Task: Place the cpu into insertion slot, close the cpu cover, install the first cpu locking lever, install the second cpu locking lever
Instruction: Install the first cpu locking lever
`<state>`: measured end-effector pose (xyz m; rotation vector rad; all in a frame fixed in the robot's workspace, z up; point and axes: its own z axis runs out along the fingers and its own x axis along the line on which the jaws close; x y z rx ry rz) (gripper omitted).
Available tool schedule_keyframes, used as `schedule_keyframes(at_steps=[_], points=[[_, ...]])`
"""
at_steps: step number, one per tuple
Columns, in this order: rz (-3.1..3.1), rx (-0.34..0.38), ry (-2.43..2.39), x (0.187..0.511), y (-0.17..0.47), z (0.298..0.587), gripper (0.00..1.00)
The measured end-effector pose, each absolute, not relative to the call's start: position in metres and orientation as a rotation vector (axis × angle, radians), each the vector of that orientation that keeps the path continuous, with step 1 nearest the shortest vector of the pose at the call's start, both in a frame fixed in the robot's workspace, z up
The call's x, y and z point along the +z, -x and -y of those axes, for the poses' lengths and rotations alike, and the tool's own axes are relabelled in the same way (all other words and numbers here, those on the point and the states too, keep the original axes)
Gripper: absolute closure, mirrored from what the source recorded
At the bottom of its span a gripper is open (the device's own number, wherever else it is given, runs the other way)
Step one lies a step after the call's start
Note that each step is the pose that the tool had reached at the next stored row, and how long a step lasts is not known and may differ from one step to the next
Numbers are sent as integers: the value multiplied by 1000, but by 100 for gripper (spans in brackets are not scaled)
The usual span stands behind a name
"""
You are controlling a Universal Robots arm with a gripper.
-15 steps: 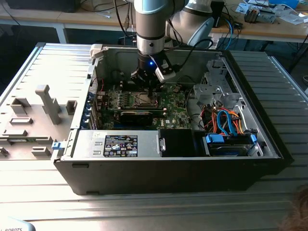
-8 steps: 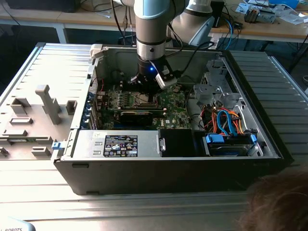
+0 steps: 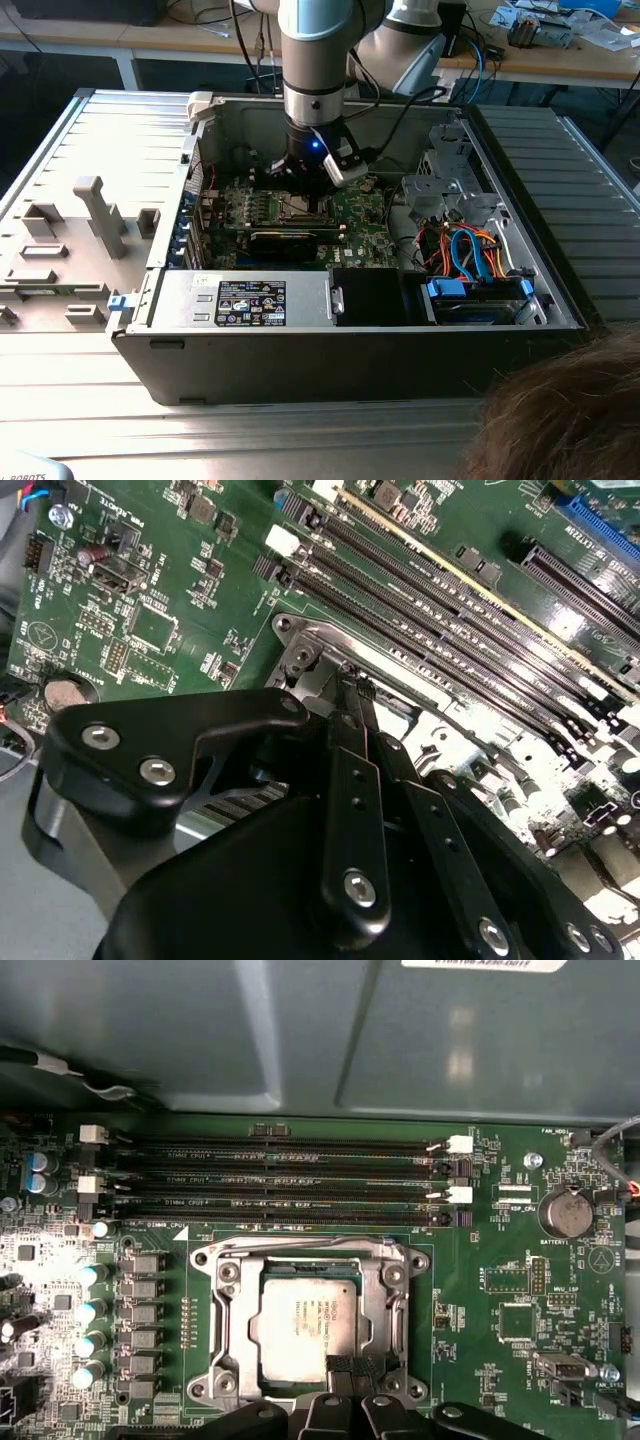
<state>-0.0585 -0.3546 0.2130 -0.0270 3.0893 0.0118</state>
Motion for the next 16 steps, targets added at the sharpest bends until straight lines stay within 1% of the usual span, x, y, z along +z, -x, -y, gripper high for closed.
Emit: schedule_keyframes(at_steps=[11, 16], points=[[-3089, 12, 27, 223, 58, 355, 89], [-3089, 12, 27, 233, 59, 355, 89]])
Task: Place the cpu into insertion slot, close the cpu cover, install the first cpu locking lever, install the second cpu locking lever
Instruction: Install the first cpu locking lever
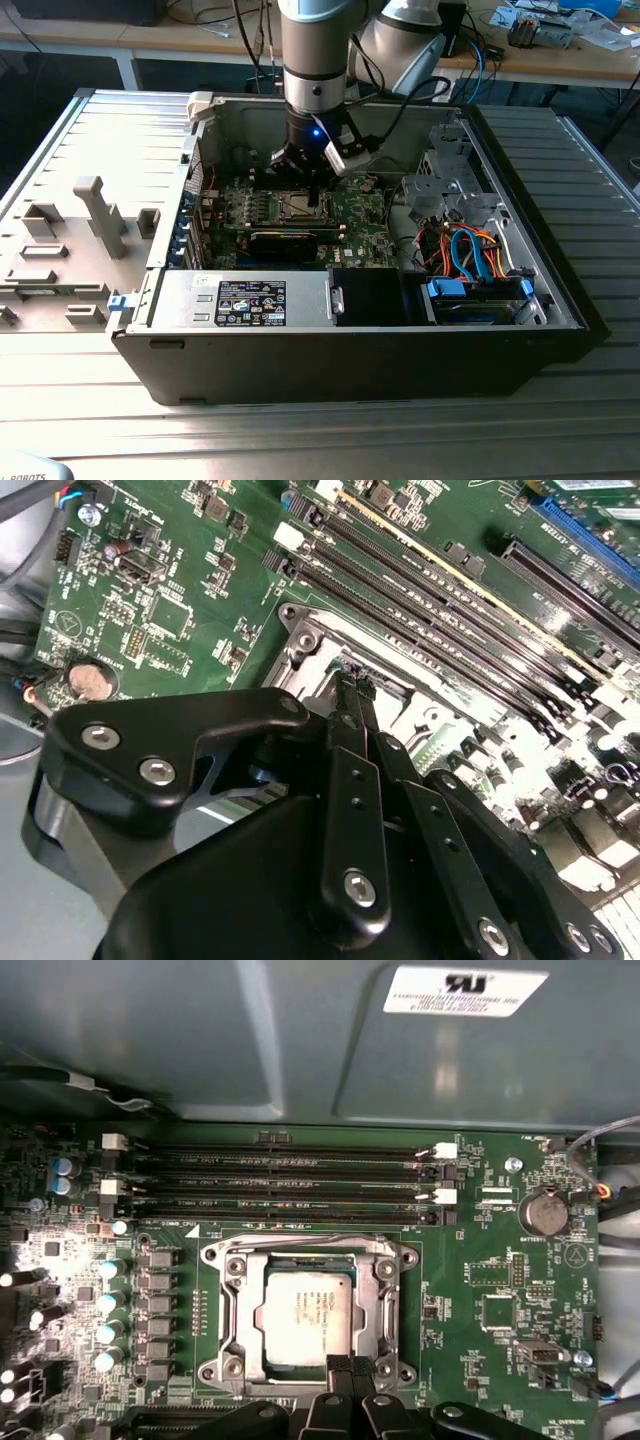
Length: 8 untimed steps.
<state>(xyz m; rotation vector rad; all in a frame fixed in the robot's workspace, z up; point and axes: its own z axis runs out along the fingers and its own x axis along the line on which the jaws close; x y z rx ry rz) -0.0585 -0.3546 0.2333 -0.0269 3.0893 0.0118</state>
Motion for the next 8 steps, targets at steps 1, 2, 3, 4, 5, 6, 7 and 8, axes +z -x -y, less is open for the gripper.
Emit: schedule_keyframes(at_steps=[1, 2, 3, 4, 5, 6, 7, 8], points=[[-3089, 12, 27, 235, 58, 355, 89], [-3089, 12, 27, 238, 59, 355, 89], [-3089, 12, 27, 240, 58, 355, 89], [-3089, 12, 27, 243, 59, 355, 89], [-3089, 12, 27, 246, 59, 355, 89], [-3089, 12, 27, 248, 59, 355, 89], [-3089, 12, 27, 250, 58, 355, 89], [-3089, 12, 27, 252, 58, 355, 89]])
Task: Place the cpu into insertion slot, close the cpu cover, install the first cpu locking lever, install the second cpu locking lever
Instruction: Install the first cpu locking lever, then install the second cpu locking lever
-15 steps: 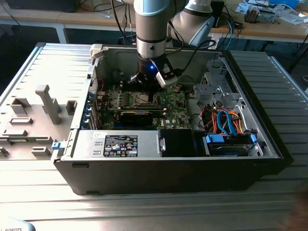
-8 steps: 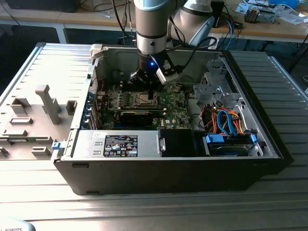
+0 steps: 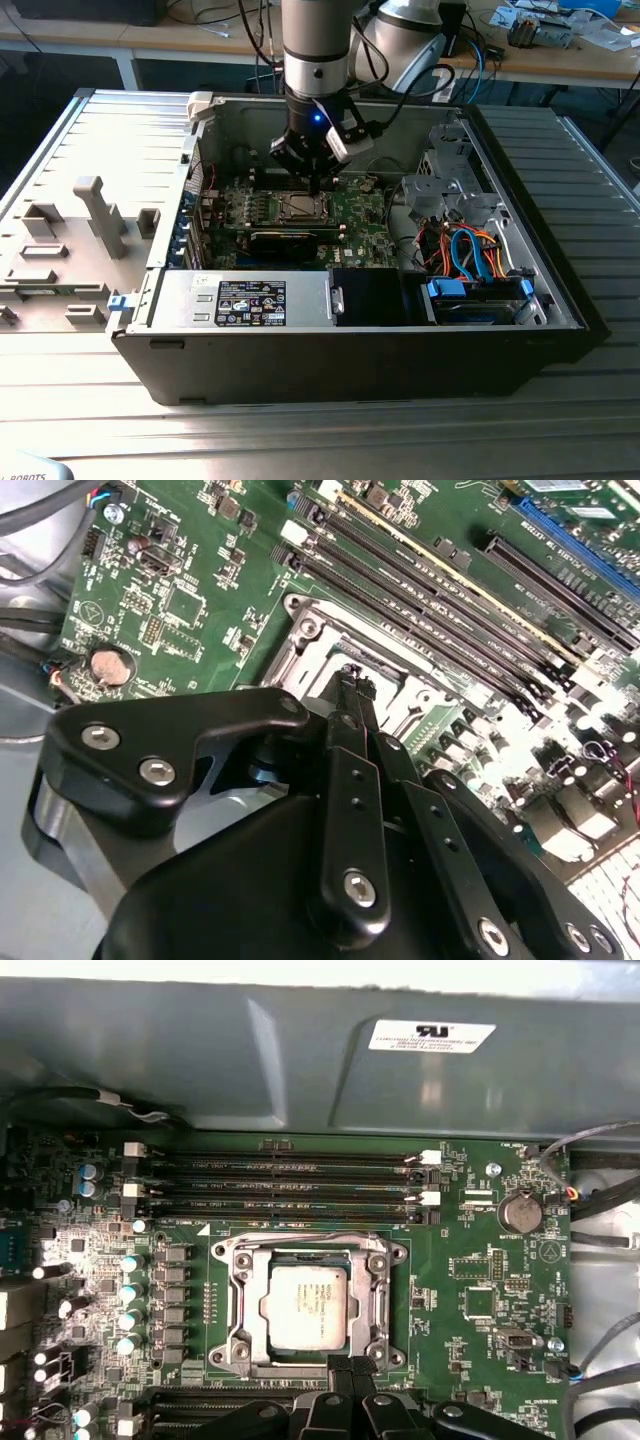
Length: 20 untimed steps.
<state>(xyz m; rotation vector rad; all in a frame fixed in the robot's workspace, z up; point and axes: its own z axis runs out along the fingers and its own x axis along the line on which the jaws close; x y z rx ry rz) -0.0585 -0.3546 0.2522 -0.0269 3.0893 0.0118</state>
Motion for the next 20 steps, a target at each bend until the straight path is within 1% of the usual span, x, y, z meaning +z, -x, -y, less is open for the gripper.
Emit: schedule_keyframes(at_steps=[7, 20], points=[[-3089, 12, 27, 263, 58, 355, 89], [-3089, 12, 27, 264, 59, 355, 89]])
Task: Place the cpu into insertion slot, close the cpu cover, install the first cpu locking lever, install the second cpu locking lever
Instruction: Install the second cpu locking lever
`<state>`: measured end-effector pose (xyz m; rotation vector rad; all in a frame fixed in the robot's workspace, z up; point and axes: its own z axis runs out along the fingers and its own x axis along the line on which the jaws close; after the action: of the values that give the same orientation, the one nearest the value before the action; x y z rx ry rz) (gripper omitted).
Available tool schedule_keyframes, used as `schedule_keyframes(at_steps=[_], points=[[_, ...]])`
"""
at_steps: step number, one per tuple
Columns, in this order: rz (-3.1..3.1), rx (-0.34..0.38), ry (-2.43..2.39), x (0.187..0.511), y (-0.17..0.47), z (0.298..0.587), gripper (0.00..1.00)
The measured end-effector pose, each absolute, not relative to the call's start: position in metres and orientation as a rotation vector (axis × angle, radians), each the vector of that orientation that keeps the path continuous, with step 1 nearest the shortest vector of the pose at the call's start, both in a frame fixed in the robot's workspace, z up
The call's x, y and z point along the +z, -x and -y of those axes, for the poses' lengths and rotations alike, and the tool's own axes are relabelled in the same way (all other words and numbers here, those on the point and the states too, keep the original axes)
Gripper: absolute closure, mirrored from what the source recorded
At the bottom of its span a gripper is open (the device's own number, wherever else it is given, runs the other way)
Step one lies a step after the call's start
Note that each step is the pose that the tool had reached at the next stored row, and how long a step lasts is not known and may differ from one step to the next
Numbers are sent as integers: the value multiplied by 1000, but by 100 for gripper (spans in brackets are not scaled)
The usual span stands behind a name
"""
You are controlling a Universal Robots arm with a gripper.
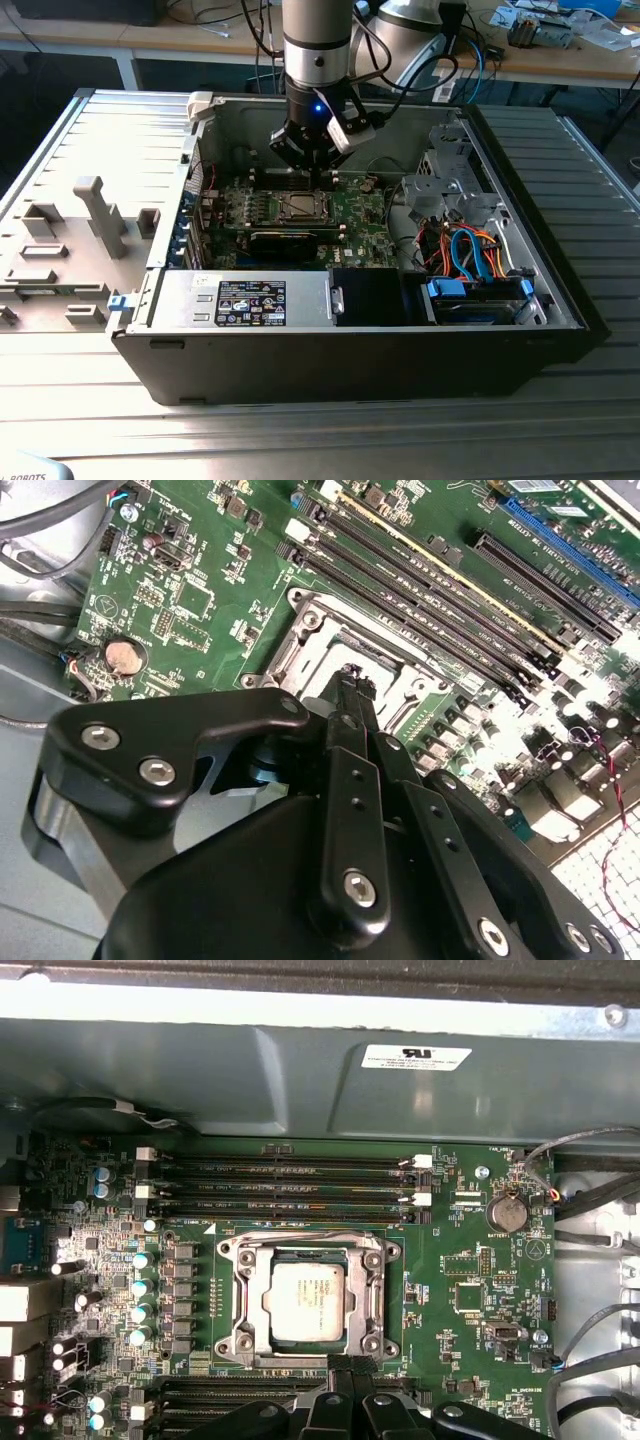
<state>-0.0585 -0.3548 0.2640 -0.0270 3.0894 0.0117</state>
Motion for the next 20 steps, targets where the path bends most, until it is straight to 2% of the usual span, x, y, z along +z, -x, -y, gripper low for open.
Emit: schedule_keyframes(at_steps=[14, 20], points=[[-3092, 47, 26, 264, 45, 361, 89], [-3090, 118, 24, 264, 43, 366, 89]])
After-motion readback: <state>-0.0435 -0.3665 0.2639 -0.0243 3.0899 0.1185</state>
